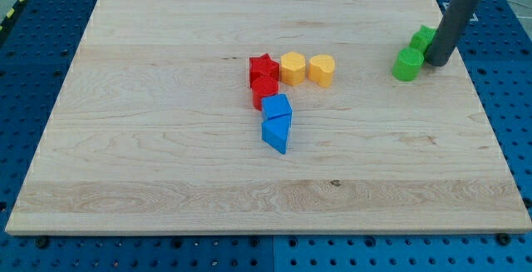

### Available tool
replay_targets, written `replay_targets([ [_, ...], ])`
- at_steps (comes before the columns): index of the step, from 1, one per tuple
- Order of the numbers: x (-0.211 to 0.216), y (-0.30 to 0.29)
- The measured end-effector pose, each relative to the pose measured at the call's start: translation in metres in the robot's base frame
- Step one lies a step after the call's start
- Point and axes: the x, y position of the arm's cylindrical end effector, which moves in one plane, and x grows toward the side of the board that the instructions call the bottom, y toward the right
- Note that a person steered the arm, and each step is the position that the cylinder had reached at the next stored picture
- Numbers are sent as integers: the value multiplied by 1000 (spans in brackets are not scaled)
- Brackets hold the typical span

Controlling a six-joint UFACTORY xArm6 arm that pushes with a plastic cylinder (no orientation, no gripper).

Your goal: Put the green circle above the red star

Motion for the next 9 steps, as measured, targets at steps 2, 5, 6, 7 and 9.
replay_targets([
  [2, -1, -3],
  [5, 14, 5],
  [6, 21, 2],
  [7, 22, -18],
  [9, 16, -20],
])
